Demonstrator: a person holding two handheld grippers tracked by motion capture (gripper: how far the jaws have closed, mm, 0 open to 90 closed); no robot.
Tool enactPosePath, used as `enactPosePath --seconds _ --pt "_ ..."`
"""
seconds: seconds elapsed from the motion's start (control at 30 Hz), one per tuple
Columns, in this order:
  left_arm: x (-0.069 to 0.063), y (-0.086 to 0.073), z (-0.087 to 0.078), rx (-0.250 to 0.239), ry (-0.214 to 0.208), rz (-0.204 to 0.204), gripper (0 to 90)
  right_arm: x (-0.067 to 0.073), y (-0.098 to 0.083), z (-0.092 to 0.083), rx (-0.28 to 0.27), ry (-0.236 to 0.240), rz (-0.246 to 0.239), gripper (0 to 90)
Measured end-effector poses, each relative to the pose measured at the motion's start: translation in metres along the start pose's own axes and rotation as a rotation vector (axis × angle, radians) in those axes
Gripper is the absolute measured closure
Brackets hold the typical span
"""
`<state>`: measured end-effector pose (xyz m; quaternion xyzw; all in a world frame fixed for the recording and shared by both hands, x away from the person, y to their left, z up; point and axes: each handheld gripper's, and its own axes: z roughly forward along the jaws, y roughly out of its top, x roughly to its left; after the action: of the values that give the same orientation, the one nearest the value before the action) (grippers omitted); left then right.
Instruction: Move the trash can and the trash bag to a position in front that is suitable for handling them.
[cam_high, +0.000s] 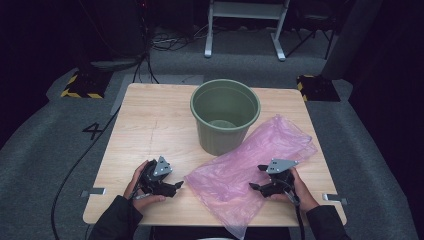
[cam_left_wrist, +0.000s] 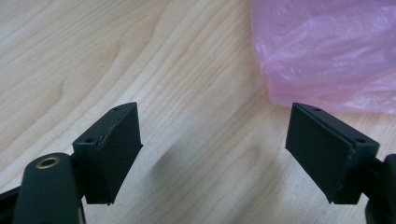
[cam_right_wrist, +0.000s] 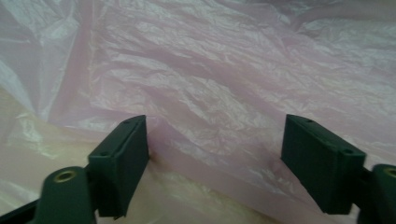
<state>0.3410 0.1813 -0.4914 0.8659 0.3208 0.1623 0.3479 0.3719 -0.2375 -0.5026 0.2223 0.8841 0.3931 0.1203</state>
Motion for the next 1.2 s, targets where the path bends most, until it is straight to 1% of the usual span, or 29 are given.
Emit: enactPosePath --seconds 0.03,0.07,0.1,0.13,0.17,0.2,0.23,0.27,0.33,0.37,0.4,0.43,0.47,0.5,0.53,0.57,0.6,0.67,0.7,0.73,0.77,0.87,1.03,1.13,1.2 --pt "0.0 -0.001 0.001 0.004 -0.004 0.001 17.8 -0.001 0.0 0.0 0.001 0.006 0.009 25.1" --pt "0.0 -0.002 0.001 0.009 -0.004 0.002 17.8 -0.003 0.0 0.0 0.001 0.01 0.024 29.4" --pt "0.001 -0.003 0.003 0.014 -0.006 -0.003 17.8 -0.005 0.0 0.0 -0.004 0.009 0.033 36.3" --pt "0.002 -0.003 0.003 0.02 -0.007 -0.009 17.8 -0.005 0.0 0.0 -0.004 0.009 0.033 36.3" --pt "0.003 -0.004 0.005 0.03 -0.011 -0.008 17.8 -0.007 0.0 -0.001 -0.008 -0.004 0.045 43.0" --pt "0.003 -0.004 0.005 0.03 -0.011 -0.008 17.6 -0.007 0.0 -0.001 -0.008 -0.004 0.045 43.0" --pt "0.004 -0.004 0.006 0.031 -0.022 -0.019 17.1 -0.009 0.0 -0.002 -0.016 -0.017 0.054 51.6" --pt "0.004 -0.004 0.006 0.031 -0.022 -0.019 16.6 -0.009 0.0 -0.002 -0.018 -0.024 0.06 55.1" --pt "0.007 -0.005 0.008 0.027 -0.035 -0.034 16.0 -0.01 0.0 -0.002 -0.024 -0.039 0.07 61.3" --pt "0.007 -0.005 0.008 0.027 -0.035 -0.034 15.4 -0.01 0.0 -0.001 -0.025 -0.05 0.068 64.4" --pt "0.008 -0.006 0.009 0.019 -0.041 -0.044 14.6 -0.01 0.0 -0.001 -0.026 -0.058 0.066 66.6" --pt "0.009 -0.009 0.01 -0.006 -0.045 -0.048 14.1 -0.011 0.0 -0.001 -0.027 -0.066 0.065 69.3" --pt "0.009 -0.009 0.01 -0.006 -0.045 -0.048 13.7 -0.011 0.0 -0.001 -0.027 -0.066 0.065 69.3" --pt "0.01 -0.008 0.011 -0.006 -0.042 -0.046 13.7 -0.012 0.0 -0.001 -0.029 -0.069 0.073 73.9" --pt "0.01 -0.008 0.011 -0.006 -0.042 -0.046 13.6 -0.012 0.0 -0.001 -0.029 -0.069 0.073 73.9" --pt "0.01 -0.007 0.012 -0.004 -0.041 -0.049 13.6 -0.012 -0.001 -0.001 -0.031 -0.085 0.067 77.7" --pt "0.01 -0.006 0.012 -0.005 -0.041 -0.049 13.6 -0.012 -0.001 -0.001 -0.031 -0.085 0.067 77.7" --pt "0.009 -0.005 0.013 -0.005 -0.038 -0.051 13.6 -0.012 -0.001 -0.001 -0.032 -0.088 0.07 81.0" --pt "0.009 -0.004 0.015 -0.006 -0.039 -0.053 13.5 -0.013 -0.001 -0.001 -0.029 -0.104 0.062 83.3" --pt "0.009 -0.004 0.015 -0.006 -0.039 -0.053 13.5 -0.013 -0.001 -0.001 -0.029 -0.104 0.062 83.3" --pt "0.009 -0.003 0.015 -0.005 -0.038 -0.053 13.5 -0.015 -0.001 -0.001 -0.028 -0.119 0.063 85.4" --pt "0.008 -0.002 0.017 -0.004 -0.039 -0.054 13.5 -0.017 -0.001 -0.002 -0.031 -0.131 0.077 86.8" --pt "0.008 -0.001 0.017 -0.004 -0.037 -0.053 13.5 -0.018 -0.002 -0.003 -0.037 -0.142 0.07 88.6" --pt "0.008 -0.001 0.017 -0.004 -0.037 -0.052 13.5 -0.018 -0.002 -0.005 -0.049 -0.143 0.065 89.2" --pt "0.008 -0.001 0.017 -0.004 -0.036 -0.051 13.5 -0.017 -0.002 -0.009 -0.069 -0.145 0.061 89.4"
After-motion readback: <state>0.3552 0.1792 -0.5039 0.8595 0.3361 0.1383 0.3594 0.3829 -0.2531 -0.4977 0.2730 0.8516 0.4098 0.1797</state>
